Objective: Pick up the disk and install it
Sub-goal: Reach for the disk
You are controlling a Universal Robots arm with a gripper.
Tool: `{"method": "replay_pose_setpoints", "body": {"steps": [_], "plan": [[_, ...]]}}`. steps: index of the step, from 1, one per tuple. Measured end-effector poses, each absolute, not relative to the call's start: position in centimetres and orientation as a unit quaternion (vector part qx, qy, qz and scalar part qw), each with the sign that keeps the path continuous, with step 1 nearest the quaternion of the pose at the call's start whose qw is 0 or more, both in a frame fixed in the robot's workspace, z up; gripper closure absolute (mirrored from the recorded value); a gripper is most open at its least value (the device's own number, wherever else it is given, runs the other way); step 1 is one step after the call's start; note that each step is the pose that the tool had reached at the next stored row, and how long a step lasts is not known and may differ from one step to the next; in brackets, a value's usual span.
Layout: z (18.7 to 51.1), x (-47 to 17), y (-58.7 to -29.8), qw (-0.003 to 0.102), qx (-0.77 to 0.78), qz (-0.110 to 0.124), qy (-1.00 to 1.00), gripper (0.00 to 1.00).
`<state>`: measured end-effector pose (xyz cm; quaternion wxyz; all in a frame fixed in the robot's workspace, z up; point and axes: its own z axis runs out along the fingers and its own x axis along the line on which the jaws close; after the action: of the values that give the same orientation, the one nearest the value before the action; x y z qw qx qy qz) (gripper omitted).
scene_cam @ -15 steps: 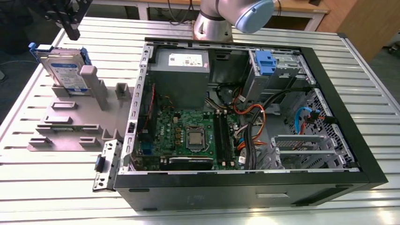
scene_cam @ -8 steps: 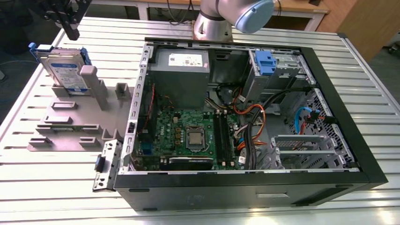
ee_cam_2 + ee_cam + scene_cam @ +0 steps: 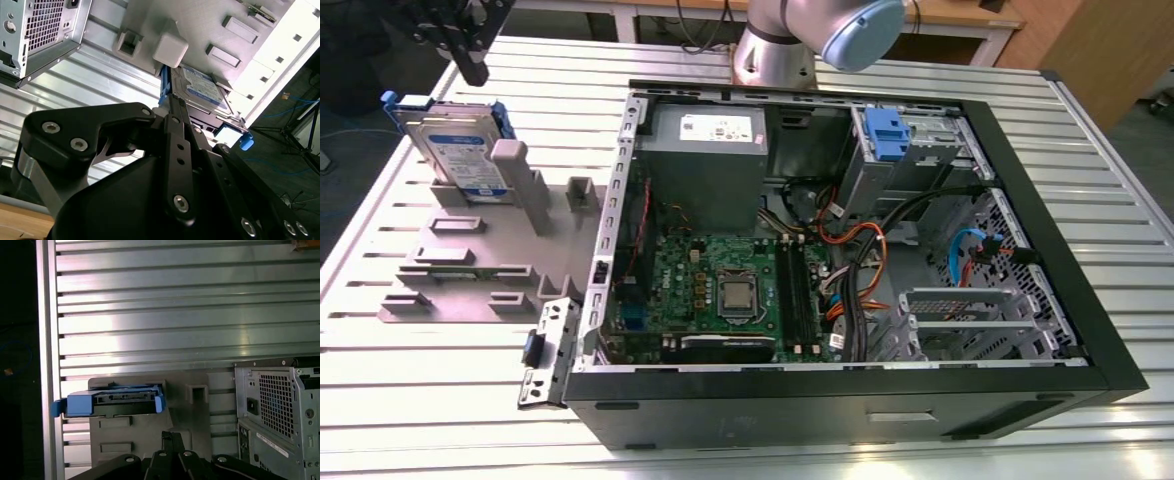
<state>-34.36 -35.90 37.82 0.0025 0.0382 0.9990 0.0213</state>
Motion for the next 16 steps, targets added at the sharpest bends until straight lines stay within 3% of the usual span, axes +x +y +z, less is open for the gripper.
{"method": "replay_pose_setpoints", "body": {"steps": [16], "plan": [[37.8, -35.8, -35.9, 0.002, 0.038, 0.021, 0.999, 0.89]]}}
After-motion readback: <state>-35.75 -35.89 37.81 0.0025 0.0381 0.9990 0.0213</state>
